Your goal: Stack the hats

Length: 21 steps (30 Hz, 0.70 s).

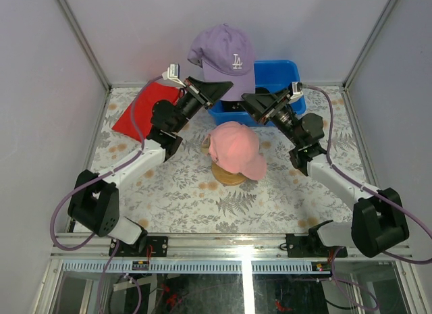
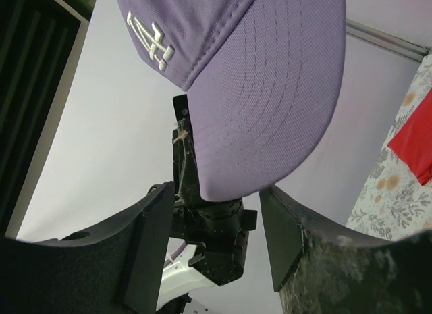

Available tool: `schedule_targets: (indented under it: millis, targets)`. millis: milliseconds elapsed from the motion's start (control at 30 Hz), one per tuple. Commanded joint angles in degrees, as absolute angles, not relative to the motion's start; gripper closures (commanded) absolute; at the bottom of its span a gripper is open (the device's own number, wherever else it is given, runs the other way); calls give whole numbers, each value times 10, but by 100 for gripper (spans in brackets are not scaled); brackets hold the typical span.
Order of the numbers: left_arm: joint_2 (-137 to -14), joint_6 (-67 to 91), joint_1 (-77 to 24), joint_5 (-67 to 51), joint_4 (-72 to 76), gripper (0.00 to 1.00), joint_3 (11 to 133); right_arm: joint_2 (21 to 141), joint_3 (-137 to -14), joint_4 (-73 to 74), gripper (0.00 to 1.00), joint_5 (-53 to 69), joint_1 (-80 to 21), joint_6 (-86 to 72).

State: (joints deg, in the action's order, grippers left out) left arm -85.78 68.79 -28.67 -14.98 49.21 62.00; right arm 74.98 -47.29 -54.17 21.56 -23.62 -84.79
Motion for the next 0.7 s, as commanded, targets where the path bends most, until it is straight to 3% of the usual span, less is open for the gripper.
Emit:
schedule_targets:
  millis: [0, 233, 433, 667]
  targets:
    - [-837, 688, -296, -140, 541, 100, 613, 756, -503, -611, 40, 190, -245, -858]
    - [-844, 710, -304, -133, 575, 100, 592, 770, -517, -612, 46, 176, -252, -860]
    - [-846, 715, -306, -144, 578, 100, 584, 783, -526, -618, 65, 170, -253, -871]
    - [-848, 719, -321, -162, 585, 100, 558, 809, -555, -635, 67, 168, -253, -891]
